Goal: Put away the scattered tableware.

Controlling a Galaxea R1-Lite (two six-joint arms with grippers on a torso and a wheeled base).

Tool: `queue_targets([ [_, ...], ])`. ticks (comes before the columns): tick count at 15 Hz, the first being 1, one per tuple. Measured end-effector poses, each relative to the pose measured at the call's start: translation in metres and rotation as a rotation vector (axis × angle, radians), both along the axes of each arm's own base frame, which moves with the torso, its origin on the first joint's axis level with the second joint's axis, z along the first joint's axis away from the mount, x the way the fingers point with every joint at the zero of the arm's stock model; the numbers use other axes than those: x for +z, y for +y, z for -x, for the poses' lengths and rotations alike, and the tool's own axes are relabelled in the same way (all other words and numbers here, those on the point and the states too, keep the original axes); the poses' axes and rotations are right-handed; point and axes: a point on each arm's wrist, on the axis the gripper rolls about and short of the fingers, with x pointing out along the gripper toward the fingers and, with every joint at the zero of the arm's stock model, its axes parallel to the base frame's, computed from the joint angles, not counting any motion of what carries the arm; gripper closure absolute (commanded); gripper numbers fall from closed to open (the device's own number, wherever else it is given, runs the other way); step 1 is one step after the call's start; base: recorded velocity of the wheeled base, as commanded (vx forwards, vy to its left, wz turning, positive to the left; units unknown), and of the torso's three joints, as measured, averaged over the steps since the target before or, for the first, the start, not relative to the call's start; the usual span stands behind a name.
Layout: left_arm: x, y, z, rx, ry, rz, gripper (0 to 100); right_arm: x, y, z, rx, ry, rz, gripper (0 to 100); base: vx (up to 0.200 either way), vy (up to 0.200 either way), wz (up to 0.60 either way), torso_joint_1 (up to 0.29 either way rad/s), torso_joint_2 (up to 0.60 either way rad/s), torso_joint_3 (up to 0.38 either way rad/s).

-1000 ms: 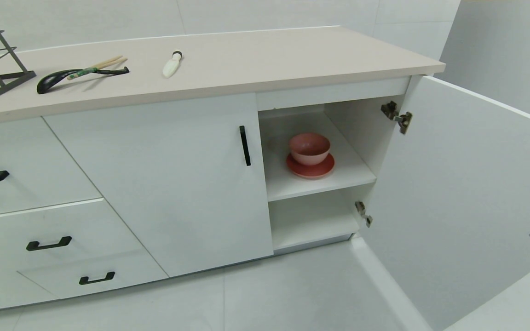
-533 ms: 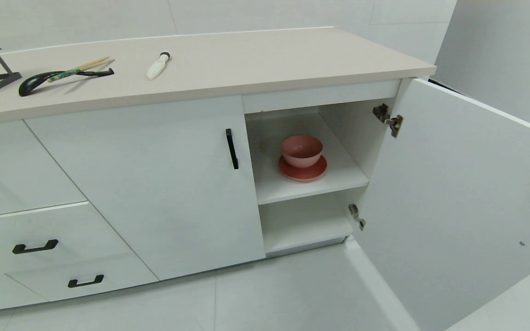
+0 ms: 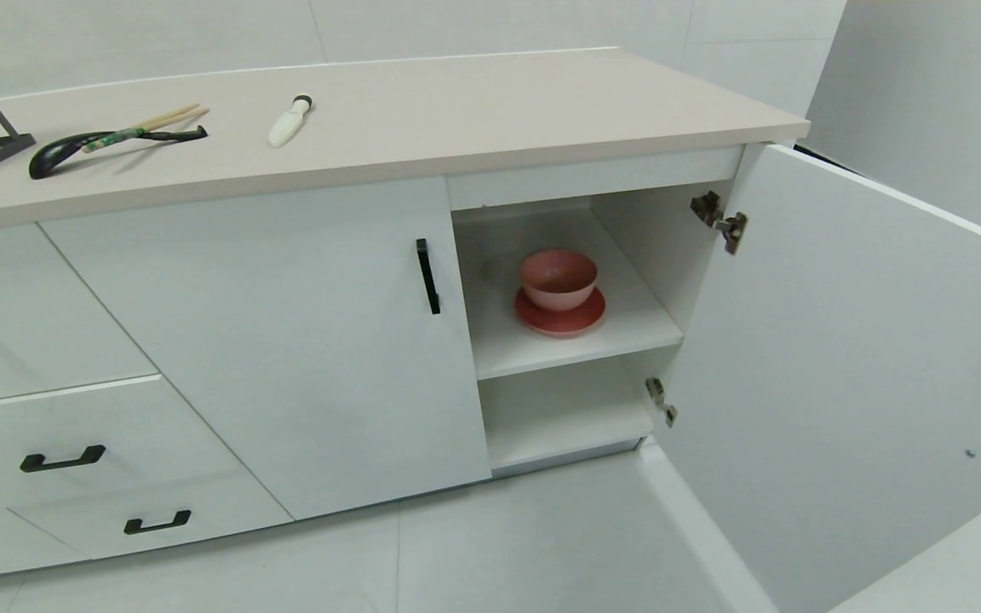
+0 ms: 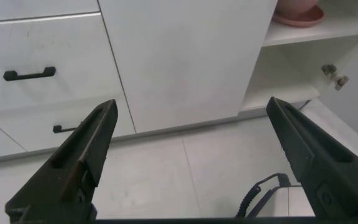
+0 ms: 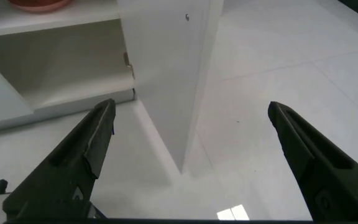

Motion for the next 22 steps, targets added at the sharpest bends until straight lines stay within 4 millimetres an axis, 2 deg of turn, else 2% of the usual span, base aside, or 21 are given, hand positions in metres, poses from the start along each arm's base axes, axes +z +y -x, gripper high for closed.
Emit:
queue_targets([
  [2, 0.0001, 0.0000, 0.0000, 0.001, -0.001, 0.002, 0, 0.0000, 0.0000, -0.0001, 0.002, 0.001, 0.000, 0, -0.200, 0.000, 0.00, 0.000, 0.00, 0.002],
  [22, 0.0001, 0.0000, 0.0000, 0.001, -0.001, 0.003, 0, -0.0002, 0.0008, -0.0003, 0.040, 0.004, -0.011, 0, 0.000, -0.200, 0.00, 0.002, 0.00, 0.004],
])
